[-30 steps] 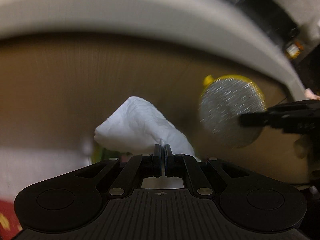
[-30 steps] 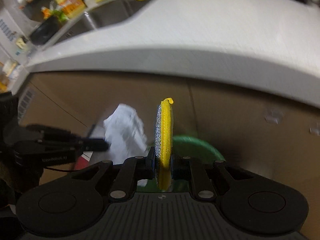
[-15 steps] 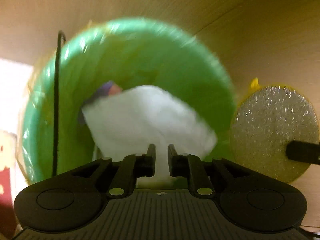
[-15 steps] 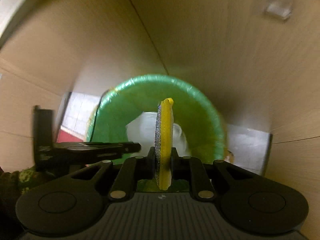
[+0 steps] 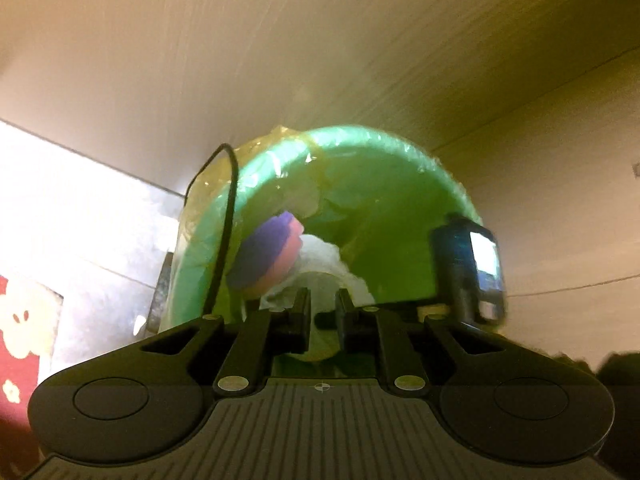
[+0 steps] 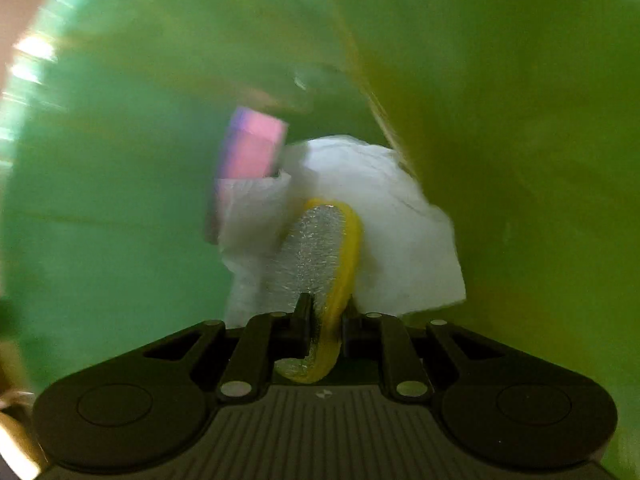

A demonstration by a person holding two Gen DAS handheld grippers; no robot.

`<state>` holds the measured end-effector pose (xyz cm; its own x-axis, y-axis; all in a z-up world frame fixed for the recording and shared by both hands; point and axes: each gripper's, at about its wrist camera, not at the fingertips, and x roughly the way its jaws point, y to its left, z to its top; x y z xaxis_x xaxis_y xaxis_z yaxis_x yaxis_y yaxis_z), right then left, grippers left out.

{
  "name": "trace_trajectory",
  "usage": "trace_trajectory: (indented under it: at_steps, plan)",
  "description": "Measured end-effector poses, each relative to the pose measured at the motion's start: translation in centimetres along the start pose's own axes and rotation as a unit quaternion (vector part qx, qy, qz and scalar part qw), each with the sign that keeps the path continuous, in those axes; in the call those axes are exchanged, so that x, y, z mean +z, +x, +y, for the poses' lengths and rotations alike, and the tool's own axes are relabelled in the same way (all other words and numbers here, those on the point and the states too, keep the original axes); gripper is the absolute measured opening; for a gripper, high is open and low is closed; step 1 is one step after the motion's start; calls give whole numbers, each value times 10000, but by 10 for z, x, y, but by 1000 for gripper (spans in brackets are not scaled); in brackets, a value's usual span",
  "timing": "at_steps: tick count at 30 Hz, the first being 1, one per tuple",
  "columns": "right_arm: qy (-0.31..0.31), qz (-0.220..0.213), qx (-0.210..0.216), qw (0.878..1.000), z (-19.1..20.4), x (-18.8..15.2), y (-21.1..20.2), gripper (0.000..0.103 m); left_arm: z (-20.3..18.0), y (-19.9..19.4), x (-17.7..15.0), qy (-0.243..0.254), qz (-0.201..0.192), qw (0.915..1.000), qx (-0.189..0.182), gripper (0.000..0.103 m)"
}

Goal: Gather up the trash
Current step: 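Carry the tissue and scrubber pad down over the green bin with both grippers, then open both grippers to drop the tissue and scrubber pad into the bin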

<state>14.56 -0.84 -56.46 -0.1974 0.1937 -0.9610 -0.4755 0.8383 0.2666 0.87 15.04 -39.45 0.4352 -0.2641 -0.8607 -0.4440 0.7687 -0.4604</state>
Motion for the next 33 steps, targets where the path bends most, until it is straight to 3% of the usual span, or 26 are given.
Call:
trace_trajectory:
  at_steps: [5, 8, 11, 13, 17, 19, 20, 23, 28, 30, 33]
  plan:
    - [-602, -542, 114, 9967, 12, -4, -55, 30, -2, -4, 0, -152, -108, 9998, 2, 15]
    - [-842, -1116, 435, 9892, 22, -10, -100, 63, 5, -13, 2, -307, -263, 9992, -18, 15]
    - [-644, -1344, 658, 9866, 42, 6, -103, 64, 11, -17, 4, -423, -340, 9985, -19, 15]
    - [-602, -1429, 528, 9865, 59, 23, -85, 64, 13, -17, 2, -447, -350, 9984, 17, 15]
    - [-874, -1203, -305, 9884, 88, 44, -27, 61, 23, -27, -4, -449, -337, 9984, 44, 15]
    - [-926, -928, -368, 9907, 90, 50, -7, 42, 31, -30, -8, -511, -339, 9981, 89, 15]
    - [-919, -798, -277, 9922, 88, 51, -6, 22, 37, -32, -9, -559, -353, 9977, 134, 15]
    - [-1014, -901, -82, 9907, 84, 36, -41, 19, 54, -43, -10, -888, -484, 9945, 257, 15]
    - [-669, -1029, -178, 9923, 63, -15, -111, 15, 73, -60, -1, -1265, -687, 9892, 271, 15]
    - [-333, -903, -253, 9950, 53, -28, -108, 15, 74, -64, 5, -1313, -753, 9881, 280, 15]
    - [87, -451, -243, 9986, 44, -29, -71, 15, 71, -68, 14, -1291, -804, 9878, 337, 15]
